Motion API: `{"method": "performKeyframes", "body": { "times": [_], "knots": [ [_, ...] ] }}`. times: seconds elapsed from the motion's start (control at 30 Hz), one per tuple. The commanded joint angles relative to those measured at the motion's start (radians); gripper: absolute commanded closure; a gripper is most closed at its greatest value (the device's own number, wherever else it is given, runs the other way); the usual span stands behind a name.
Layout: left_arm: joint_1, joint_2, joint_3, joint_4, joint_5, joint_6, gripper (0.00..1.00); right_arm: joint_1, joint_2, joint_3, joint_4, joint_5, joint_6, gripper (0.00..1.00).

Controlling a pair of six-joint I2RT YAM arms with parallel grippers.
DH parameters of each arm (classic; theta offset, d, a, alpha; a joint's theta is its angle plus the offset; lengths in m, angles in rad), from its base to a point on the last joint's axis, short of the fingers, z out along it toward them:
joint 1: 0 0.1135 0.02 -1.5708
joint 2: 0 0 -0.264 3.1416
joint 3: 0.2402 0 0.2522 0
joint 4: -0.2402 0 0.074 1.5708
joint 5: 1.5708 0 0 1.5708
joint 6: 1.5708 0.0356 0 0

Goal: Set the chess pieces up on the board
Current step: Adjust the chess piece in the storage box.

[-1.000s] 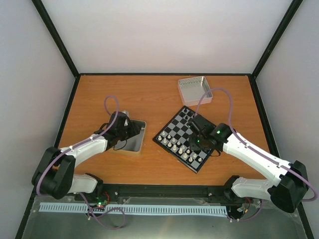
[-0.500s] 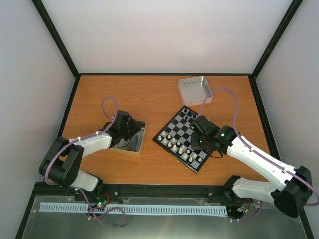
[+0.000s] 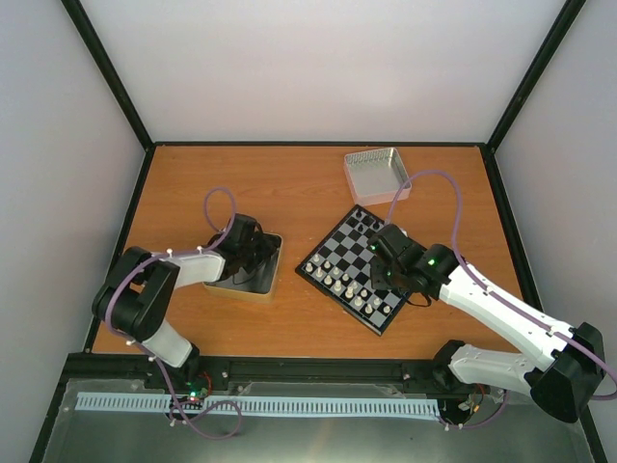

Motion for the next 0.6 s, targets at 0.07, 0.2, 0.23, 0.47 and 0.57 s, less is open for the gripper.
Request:
{"method": "performKeyframes", "body": {
  "times": [0.07,0.2,0.23,0.47,0.57],
  "knots": [
    [0.009,0.030,0.050,0.027,-0.032,-0.019,0.66,-0.007,-0.001,-0.019,0.030,0.035,0.006,0.76],
    [0.009,0.054,0.062,0.022,-0.026,-0.015,0.69,-0.007,-0.003,-0.028,0.034,0.037,0.009,0.76],
    [0.009,0.063,0.065,0.021,-0.021,-0.014,0.69,-0.007,-0.005,-0.029,0.034,0.042,0.011,0.76],
    [0.009,0.098,0.102,-0.050,-0.044,0.045,0.81,-0.007,-0.023,-0.037,0.040,0.064,0.024,0.77],
    [0.006,0.091,0.102,-0.072,-0.074,0.077,0.89,-0.007,-0.029,-0.047,0.048,0.072,0.029,0.78]
  ]
}}
